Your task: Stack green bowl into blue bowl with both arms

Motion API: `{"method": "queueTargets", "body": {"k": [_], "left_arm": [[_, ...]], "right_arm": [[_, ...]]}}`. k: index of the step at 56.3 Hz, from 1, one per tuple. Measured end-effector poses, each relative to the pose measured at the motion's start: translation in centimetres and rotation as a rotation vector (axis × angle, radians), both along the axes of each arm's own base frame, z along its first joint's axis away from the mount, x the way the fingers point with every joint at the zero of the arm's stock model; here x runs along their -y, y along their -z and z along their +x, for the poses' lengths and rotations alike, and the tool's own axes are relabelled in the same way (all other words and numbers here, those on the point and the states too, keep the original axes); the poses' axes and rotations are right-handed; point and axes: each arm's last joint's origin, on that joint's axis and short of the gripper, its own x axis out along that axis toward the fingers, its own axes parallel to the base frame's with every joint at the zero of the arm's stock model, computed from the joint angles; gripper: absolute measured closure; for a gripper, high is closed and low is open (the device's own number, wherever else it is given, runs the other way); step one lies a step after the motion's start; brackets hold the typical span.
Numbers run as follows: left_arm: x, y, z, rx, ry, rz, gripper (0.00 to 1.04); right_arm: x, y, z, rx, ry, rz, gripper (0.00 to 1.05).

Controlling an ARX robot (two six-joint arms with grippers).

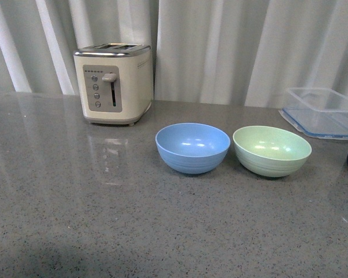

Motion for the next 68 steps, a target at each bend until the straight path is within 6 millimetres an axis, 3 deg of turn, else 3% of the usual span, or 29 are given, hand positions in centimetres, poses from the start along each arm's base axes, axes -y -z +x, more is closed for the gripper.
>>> {"method": "queueTargets", "body": {"k": [6, 68], "left_arm": [[0.0, 0.7, -0.7, 0.007, 0.0, 0.0, 1.01], [0.0, 0.4, -4.2, 0.017, 0.002, 0.0, 1.01]], "right_arm": [[0.0, 0.0, 0.0, 0.0, 0.0, 0.0, 0.1], [0.0, 0.0, 0.0, 0.0, 0.0, 0.0, 0.1]]}}
